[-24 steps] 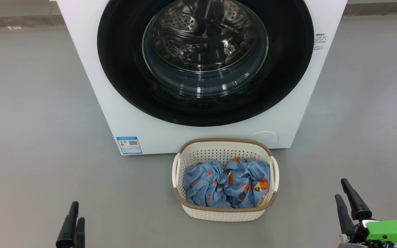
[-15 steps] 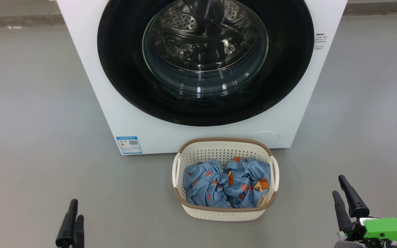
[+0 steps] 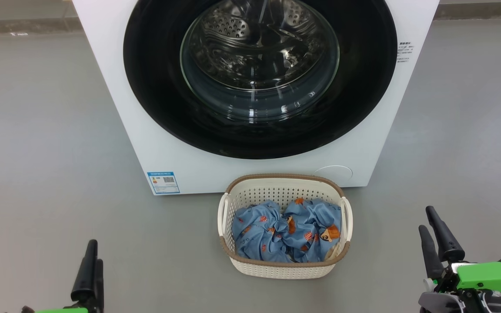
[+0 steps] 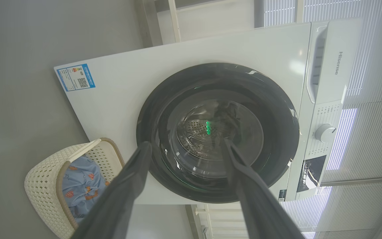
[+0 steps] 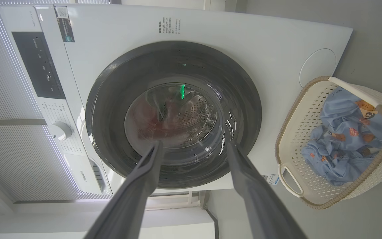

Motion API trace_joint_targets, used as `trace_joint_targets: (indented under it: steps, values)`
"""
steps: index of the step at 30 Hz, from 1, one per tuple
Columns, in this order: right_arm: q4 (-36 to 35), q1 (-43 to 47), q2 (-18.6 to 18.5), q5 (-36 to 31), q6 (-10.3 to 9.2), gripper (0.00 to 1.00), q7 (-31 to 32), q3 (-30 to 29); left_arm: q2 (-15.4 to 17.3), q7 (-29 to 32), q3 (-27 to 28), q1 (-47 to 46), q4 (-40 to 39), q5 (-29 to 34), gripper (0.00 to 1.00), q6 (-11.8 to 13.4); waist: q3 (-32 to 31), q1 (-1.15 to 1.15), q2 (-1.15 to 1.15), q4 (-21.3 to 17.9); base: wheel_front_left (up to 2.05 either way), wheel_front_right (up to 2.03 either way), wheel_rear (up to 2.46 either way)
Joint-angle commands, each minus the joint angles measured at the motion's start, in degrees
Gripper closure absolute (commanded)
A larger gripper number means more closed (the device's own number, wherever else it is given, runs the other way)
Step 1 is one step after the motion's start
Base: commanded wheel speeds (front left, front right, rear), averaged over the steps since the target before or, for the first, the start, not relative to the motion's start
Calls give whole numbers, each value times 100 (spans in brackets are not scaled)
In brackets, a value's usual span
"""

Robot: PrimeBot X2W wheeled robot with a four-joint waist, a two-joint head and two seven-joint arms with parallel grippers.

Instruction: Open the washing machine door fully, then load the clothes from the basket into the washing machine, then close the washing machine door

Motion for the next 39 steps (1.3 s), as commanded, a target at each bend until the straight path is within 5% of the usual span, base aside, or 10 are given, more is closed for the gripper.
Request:
trace_joint_targets:
  steps: [1,14,39]
  values:
    - [-195,-276,-96,-146,10,0,-60,60,129,-56,15,-267,-202,103,0,-17,-1,0,0,-1,0,0,0]
    - [-247,-429,-432,-750,13,0,-404,486,386,-354,-318,-381,-211,600,0,-21,-25,0,0,-29,0,0,0]
    - [-91,-629,-712,-3003,20,0,-837,826,720,-804,-738,-582,-44,3092,0,146,-45,0,0,-34,0,0,0]
